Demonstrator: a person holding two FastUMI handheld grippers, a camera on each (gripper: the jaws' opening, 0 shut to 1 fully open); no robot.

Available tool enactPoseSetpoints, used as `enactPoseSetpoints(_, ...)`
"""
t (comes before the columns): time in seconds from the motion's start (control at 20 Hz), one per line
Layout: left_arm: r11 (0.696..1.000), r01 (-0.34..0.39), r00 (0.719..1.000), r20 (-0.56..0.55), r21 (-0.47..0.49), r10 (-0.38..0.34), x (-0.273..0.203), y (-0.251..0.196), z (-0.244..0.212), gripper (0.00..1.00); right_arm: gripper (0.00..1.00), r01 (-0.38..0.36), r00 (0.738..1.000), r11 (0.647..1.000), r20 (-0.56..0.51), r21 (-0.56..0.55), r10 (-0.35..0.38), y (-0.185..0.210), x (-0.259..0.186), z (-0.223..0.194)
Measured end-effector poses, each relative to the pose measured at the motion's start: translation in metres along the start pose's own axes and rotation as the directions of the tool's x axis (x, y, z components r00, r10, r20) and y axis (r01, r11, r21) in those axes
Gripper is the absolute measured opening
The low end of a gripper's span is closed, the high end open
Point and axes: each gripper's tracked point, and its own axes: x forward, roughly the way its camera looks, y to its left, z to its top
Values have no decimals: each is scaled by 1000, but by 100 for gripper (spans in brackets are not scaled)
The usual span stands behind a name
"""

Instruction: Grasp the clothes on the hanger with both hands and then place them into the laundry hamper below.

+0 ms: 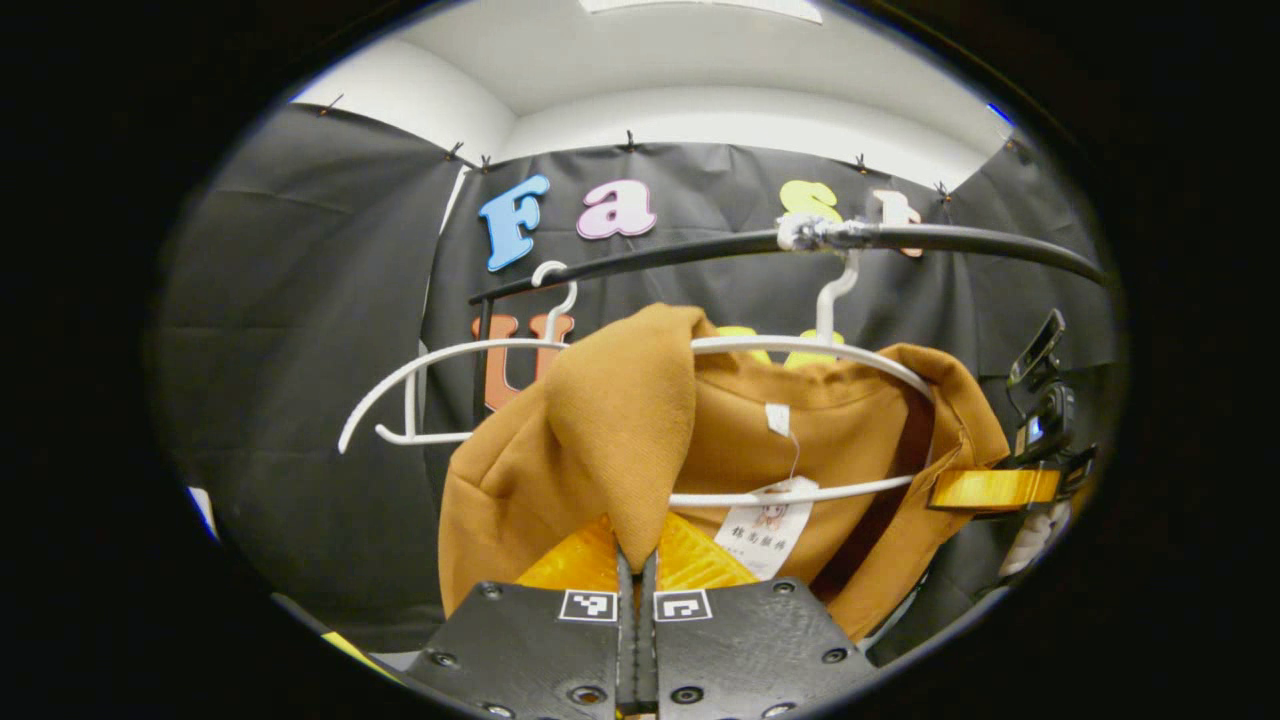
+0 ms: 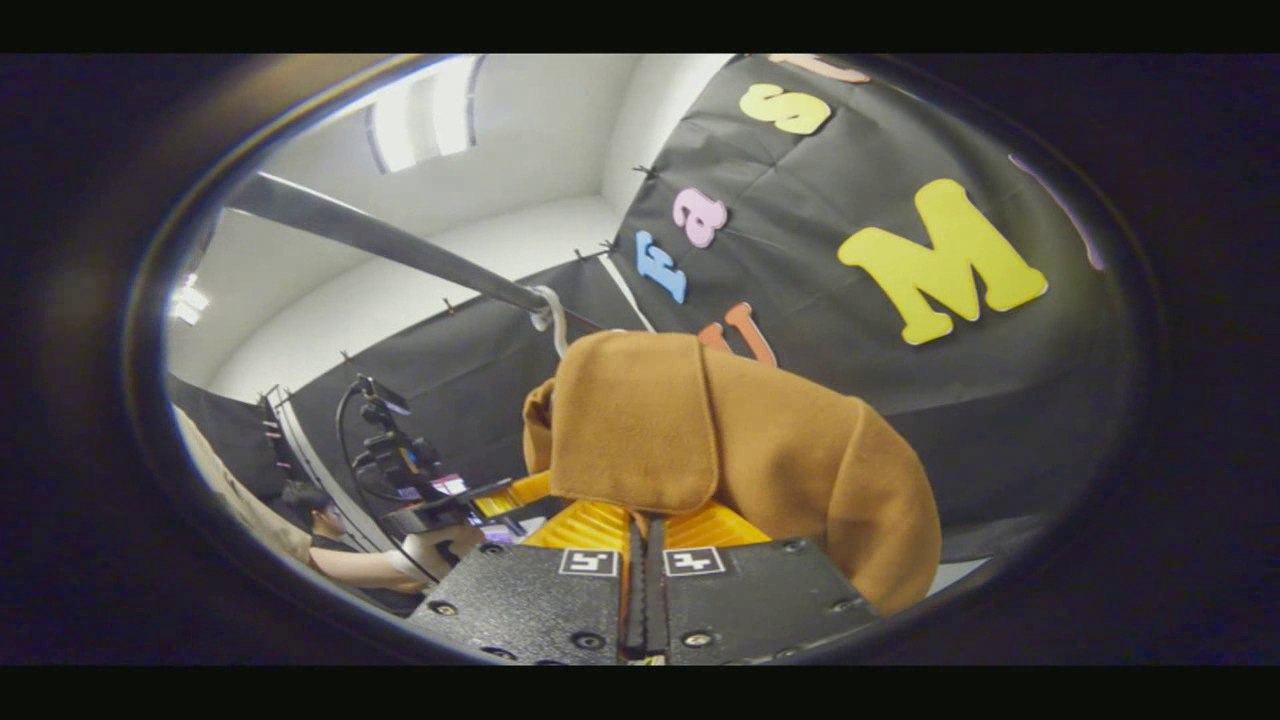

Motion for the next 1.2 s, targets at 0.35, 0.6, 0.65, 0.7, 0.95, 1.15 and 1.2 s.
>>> enactPoseSetpoints(0.35, 1000, -13, 996, 93, -11, 14, -11, 21, 51, 3, 3, -28, 990, 999, 139, 32, 23, 10, -8, 40)
enactPoseSetpoints(0.6, 997, -73, 993, 94, -31, 76, -9, 51, 60, 0, 2, 100, 960, 993, 255, 65, -114, -24, -30, 68)
enactPoseSetpoints(0.65, 996, -83, 992, 91, -22, 85, -9, 55, 60, 0, 4, 130, 954, 989, 265, 64, -143, -29, -34, 70)
enactPoseSetpoints(0.7, 996, -91, 991, 93, -18, 92, -10, 56, 60, 0, 2, 153, 947, 986, 277, 63, -164, -33, -39, 74)
enactPoseSetpoints(0.95, 995, -100, 992, 83, 11, 99, -5, 67, 70, 4, 3, 232, 925, 972, 300, 44, -234, -43, -49, 87)
enactPoseSetpoints(1.15, 994, -108, 992, 75, 33, 106, 1, 80, 81, 0, 3, 291, 904, 957, 322, 21, -282, -50, -51, 98)
enactPoseSetpoints(1.2, 993, -112, 991, 74, 33, 109, 3, 82, 83, 3, 2, 326, 892, 945, 332, 0, -307, -56, -51, 102)
